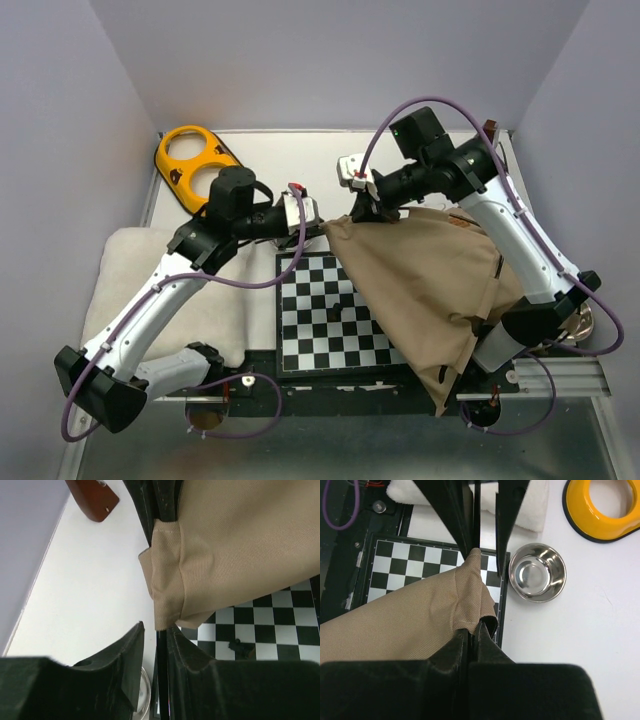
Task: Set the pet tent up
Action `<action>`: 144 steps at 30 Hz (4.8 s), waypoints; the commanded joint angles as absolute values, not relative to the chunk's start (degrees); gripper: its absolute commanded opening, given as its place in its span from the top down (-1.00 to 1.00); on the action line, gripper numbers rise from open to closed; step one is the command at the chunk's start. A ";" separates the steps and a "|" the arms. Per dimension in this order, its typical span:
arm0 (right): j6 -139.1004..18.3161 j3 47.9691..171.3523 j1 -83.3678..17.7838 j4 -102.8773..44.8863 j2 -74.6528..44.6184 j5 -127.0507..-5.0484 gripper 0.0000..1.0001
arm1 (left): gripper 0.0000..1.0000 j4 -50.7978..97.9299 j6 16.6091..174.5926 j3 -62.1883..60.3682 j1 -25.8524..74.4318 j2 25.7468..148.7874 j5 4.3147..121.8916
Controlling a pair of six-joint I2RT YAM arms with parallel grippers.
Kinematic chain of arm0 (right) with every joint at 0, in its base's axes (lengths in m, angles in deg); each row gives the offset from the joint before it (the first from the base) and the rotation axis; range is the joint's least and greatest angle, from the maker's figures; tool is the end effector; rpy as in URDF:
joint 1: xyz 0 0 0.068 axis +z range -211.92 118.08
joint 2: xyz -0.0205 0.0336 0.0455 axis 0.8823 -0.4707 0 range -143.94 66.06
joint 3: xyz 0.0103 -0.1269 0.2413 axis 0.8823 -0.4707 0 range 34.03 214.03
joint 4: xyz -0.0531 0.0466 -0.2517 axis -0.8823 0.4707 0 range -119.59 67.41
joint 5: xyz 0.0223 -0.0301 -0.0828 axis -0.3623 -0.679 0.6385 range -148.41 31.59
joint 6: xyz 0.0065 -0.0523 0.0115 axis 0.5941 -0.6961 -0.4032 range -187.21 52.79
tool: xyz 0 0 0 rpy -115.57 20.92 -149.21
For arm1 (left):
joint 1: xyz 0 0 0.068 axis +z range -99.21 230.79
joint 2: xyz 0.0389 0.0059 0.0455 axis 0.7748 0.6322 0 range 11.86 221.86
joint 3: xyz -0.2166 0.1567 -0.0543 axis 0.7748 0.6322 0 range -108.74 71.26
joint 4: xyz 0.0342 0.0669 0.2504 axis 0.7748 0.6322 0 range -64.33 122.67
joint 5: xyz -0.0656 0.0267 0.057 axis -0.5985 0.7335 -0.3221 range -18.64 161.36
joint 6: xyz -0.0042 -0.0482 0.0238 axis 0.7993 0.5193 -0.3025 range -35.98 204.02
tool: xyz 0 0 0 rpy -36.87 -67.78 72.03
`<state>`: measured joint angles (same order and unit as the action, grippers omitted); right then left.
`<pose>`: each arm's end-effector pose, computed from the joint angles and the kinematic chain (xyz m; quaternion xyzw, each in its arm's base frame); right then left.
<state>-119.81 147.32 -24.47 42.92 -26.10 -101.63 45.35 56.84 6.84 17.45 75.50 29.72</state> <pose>0.2227 0.2014 0.4435 -0.7067 0.5340 0.3041 0.3506 0.1892 -0.1528 0.3807 0.5617 0.5527 -0.3180 0.5271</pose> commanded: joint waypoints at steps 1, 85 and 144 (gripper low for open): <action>-121.79 146.09 -24.04 46.35 -25.52 -103.68 0.99 | 0.33 59.48 45.90 3.41 23.01 72.42 25.75; -104.39 141.96 -26.67 41.79 -14.18 -96.85 -0.56 | 1.00 57.92 53.00 7.71 28.29 79.36 33.13; -111.24 154.88 -16.13 40.20 -33.69 -85.30 0.17 | 1.00 47.99 46.05 3.76 15.81 77.08 36.56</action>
